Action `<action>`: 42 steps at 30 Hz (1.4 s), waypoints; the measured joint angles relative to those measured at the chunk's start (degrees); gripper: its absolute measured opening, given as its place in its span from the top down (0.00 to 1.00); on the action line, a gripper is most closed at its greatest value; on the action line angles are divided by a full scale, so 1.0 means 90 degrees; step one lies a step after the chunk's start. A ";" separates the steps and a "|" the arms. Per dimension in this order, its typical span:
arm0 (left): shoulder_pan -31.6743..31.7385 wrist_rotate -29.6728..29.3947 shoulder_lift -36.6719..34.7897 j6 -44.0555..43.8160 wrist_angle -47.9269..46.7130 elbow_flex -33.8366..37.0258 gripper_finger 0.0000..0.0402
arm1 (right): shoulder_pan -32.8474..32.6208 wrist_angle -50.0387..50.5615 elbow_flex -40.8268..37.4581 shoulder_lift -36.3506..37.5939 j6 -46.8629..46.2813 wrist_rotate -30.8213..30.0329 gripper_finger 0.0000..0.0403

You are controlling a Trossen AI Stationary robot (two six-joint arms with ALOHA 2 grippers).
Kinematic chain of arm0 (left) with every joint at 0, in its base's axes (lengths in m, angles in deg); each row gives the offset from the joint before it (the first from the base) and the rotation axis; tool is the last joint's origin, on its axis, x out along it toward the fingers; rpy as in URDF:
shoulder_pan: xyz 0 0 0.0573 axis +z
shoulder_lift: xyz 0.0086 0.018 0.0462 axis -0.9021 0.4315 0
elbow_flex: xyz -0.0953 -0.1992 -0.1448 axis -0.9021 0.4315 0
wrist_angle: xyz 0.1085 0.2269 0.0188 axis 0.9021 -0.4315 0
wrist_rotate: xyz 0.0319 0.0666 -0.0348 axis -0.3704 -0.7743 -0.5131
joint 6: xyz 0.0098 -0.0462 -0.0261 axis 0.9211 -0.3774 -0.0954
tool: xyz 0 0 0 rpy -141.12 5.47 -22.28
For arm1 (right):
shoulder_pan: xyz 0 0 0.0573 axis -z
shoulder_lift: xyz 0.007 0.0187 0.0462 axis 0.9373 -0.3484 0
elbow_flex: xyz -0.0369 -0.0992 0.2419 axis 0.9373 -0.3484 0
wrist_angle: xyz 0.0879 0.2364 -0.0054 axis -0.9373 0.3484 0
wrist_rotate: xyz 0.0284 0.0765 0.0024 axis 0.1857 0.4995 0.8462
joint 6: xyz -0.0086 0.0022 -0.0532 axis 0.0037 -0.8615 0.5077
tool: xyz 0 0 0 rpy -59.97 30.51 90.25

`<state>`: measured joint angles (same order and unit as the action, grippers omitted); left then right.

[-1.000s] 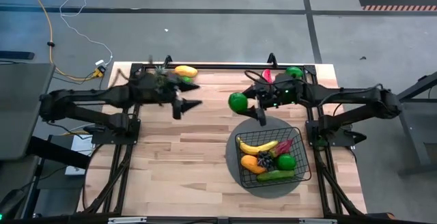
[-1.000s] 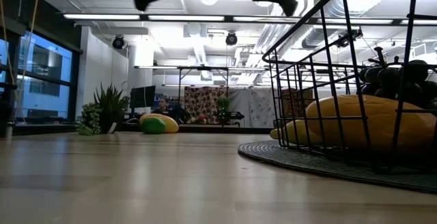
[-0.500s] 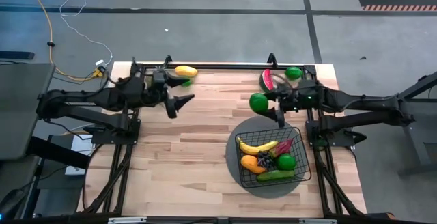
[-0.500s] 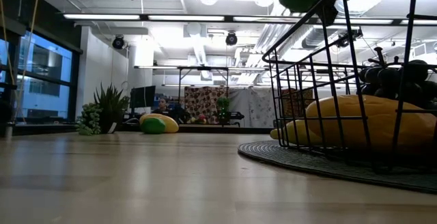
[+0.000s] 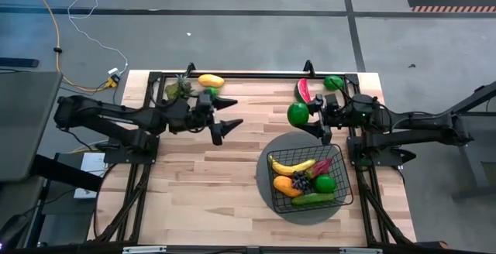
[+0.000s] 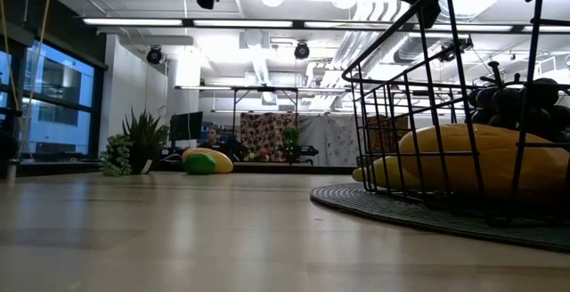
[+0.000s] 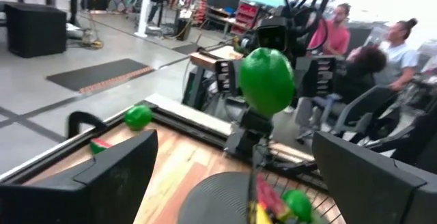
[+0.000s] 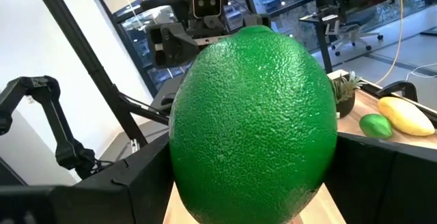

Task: Build produce basket
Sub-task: Put the green lime into the black basket

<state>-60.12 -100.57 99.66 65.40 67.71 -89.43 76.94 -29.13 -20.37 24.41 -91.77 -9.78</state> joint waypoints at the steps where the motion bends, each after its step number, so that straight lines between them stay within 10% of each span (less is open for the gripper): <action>1: 0.0000 0.0066 0.0059 -0.0047 0.0088 0.0000 0.06 | 0.0002 0.0000 0.0000 0.0000 0.0000 0.0017 0.29; 17: -0.0002 0.0132 -0.0123 -0.0054 -0.0086 0.0000 0.06 | -0.0083 -0.0065 0.0012 -0.0005 -0.0898 0.0057 0.29; 25: 0.0019 0.0009 -0.0150 -0.0065 -0.0303 0.0000 0.06 | -0.1282 0.0164 0.0015 -0.0196 -0.1721 -0.0388 0.29; 34: 0.0022 -0.0067 -0.0151 0.0100 -0.0318 0.0000 0.06 | -0.2702 0.4026 0.1745 -0.1437 -0.1989 -0.1501 0.29; 42: 0.0022 -0.0152 -0.0150 0.0102 -0.0553 0.0000 0.06 | -0.3181 0.4530 0.2319 -0.2561 -0.2121 -0.1488 0.29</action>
<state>-59.92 -101.95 98.31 66.31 62.73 -89.43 48.31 11.64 0.51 1.36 -110.86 -23.17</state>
